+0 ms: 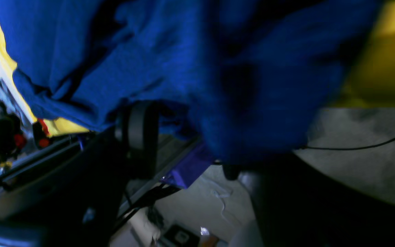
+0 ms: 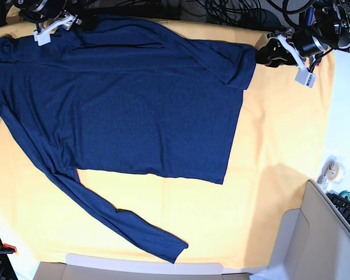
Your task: Fold the T-shirt properly
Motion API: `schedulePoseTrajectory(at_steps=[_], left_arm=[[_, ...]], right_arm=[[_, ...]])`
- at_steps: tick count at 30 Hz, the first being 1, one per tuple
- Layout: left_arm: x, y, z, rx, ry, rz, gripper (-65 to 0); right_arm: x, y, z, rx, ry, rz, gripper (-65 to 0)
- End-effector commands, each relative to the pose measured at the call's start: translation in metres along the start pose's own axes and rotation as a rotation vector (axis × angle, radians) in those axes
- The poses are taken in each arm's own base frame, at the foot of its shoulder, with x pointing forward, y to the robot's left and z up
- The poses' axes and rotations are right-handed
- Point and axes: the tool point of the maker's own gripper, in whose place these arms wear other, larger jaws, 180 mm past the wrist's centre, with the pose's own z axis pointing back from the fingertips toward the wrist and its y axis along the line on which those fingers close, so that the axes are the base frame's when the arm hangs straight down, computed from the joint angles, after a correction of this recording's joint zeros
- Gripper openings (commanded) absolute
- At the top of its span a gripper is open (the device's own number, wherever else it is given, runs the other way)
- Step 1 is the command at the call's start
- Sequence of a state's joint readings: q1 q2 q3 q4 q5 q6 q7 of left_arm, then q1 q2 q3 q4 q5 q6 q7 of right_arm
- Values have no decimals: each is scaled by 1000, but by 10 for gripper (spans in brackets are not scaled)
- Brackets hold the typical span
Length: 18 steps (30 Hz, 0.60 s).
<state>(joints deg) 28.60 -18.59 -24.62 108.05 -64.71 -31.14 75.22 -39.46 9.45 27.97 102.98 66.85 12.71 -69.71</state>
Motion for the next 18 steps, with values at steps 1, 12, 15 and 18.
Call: schedulePoseTrajectory(at_steps=[1,12,15,18], left_arm=[[4,-3,3,-10,-9,-16,-466],[4,-3,3,-10,-9,-16,-466],[4,-3,3,-10,-9,-16,-466],[5,-3,3,-10,-10,-16,-466]], right_arm=[[9,7,2,21,-27,30,-392],[26,19,-3,46,-60,68,-650],[33,35,-4,119,-82,58,-650],[45,56,-5,210,-110,55,-650]])
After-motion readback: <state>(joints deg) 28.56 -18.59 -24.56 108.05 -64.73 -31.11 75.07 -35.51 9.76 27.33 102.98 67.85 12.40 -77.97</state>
